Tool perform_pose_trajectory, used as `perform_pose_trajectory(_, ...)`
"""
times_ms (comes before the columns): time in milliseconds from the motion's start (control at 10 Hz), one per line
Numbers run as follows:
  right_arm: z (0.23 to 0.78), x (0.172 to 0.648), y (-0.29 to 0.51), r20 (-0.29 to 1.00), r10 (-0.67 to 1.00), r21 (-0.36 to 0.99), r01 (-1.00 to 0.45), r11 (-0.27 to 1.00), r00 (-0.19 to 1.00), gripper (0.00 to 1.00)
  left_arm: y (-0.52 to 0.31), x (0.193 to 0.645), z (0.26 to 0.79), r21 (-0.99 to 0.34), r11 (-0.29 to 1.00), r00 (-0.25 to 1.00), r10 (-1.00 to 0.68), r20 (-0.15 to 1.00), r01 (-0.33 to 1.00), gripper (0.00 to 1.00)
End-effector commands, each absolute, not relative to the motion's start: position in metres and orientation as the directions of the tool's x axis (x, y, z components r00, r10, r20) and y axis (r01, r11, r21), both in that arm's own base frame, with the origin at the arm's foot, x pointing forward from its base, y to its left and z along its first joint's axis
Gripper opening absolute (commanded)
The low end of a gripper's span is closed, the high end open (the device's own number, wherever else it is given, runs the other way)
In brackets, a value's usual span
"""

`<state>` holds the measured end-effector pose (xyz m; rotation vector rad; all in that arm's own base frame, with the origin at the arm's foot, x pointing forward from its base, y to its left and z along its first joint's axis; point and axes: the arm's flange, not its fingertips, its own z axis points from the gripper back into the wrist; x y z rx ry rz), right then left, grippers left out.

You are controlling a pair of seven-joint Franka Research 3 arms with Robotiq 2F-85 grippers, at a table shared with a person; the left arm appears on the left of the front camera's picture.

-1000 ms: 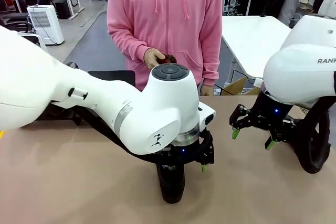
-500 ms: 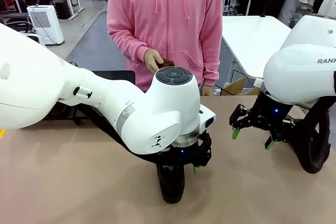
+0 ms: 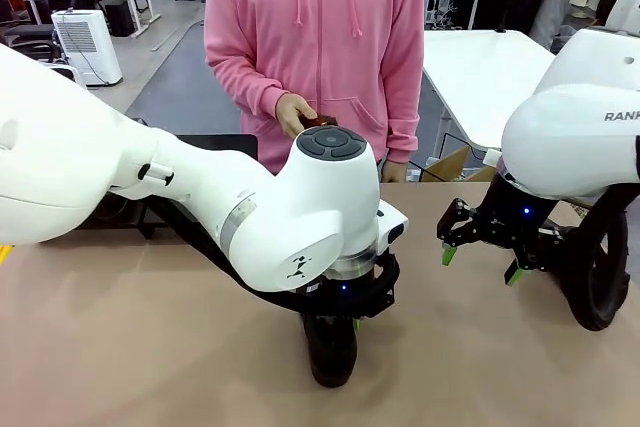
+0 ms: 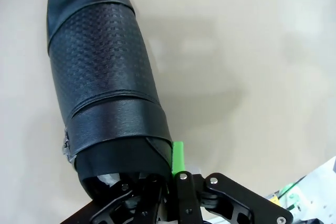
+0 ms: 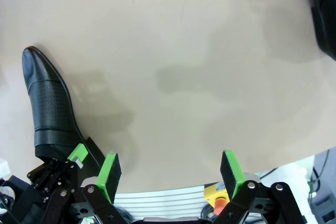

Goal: Organize the shoes by placing them on the stand.
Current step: Place the Shoe from the middle of the table onto the Shoes Stand.

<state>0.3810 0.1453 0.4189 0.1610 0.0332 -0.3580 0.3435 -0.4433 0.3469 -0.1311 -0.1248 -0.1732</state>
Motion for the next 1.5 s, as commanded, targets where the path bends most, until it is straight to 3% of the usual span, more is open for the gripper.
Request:
perform_pose_trajectory(0, 0.419, 0.381, 0.146, -0.061, -0.335, 0.154, 0.341, 0.927, 0.940, 1.00, -0.443, 0.340, 0.356, -0.132, 0.977, 0.978, -0.148, 0.147, 0.167, 0.00)
perform_pose_trajectory(300, 0.419, 0.381, 0.146, -0.061, -0.335, 0.154, 0.341, 0.927, 0.940, 1.00, -0.414, 0.304, 0.421, -0.268, 0.939, 0.971, -0.176, 0.162, 0.215, 0.00)
perform_pose_trajectory(600, 0.419, 0.381, 0.146, -0.061, -0.335, 0.154, 0.341, 0.927, 0.940, 1.00, -0.341, 0.307, 0.483, -0.263, 0.946, 0.935, -0.091, 0.343, 0.189, 0.00)
perform_pose_trajectory(1000, 0.419, 0.381, 0.146, -0.061, -0.335, 0.154, 0.341, 0.927, 0.940, 1.00, -0.262, 0.387, 0.497, 0.008, 0.972, 0.829, -0.206, 0.520, 0.236, 0.00)
perform_pose_trajectory(1400, 0.419, 0.381, 0.146, -0.061, -0.335, 0.154, 0.341, 0.927, 0.940, 1.00, -0.213, 0.476, 0.479, 0.166, 0.965, 0.825, -0.262, 0.501, 0.205, 0.00)
